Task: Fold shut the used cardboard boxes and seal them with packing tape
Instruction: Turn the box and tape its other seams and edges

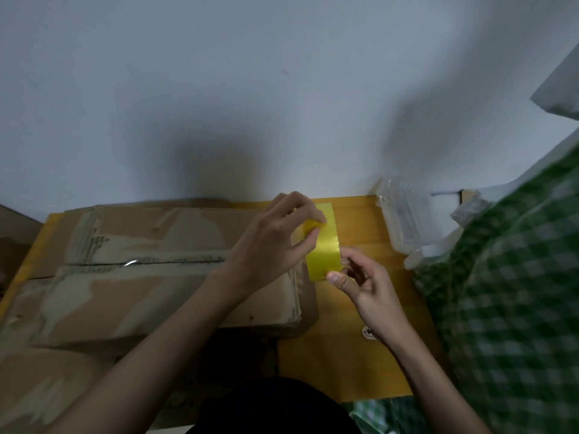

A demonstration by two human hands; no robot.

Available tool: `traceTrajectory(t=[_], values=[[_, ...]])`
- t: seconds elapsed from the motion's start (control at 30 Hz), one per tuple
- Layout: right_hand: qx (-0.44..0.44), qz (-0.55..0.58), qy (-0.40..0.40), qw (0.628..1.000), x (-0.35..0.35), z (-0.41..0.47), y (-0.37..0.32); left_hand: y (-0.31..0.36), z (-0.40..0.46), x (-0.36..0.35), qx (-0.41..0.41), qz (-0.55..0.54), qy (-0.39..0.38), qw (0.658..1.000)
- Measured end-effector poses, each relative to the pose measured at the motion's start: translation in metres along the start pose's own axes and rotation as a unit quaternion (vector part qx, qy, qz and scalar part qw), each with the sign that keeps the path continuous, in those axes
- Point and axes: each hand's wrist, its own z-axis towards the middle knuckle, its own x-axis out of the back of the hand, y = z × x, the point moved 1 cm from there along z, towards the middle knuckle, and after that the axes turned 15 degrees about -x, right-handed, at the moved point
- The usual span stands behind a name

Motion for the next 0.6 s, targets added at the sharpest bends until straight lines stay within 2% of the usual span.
traceTrajectory(t=[0.1, 0.2, 0.37, 0.47, 0.6], values=[[0.004, -0.013, -0.007, 1.000, 0.000, -0.004, 0.001, -0.008, 0.003, 0.000, 0.058, -0.041, -0.005, 0.997], [0.005, -0.022, -0.017, 1.000, 0.000, -0.007, 0.001, -0.017, 0.004, 0.003, 0.150, -0.099, -0.023, 0.983], [0.002, -0.024, -0.047, 0.999, 0.001, -0.011, 0.000, -0.028, -0.001, 0.008, 0.256, -0.211, -0.126, 0.935], [-0.023, -0.002, -0.091, 0.996, 0.001, -0.012, -0.001, -0.026, -0.008, 0.008, 0.245, -0.225, -0.153, 0.930], [-0.068, 0.081, -0.129, 0.986, -0.005, -0.012, -0.014, -0.015, -0.013, 0.007, 0.159, -0.155, -0.136, 0.966]])
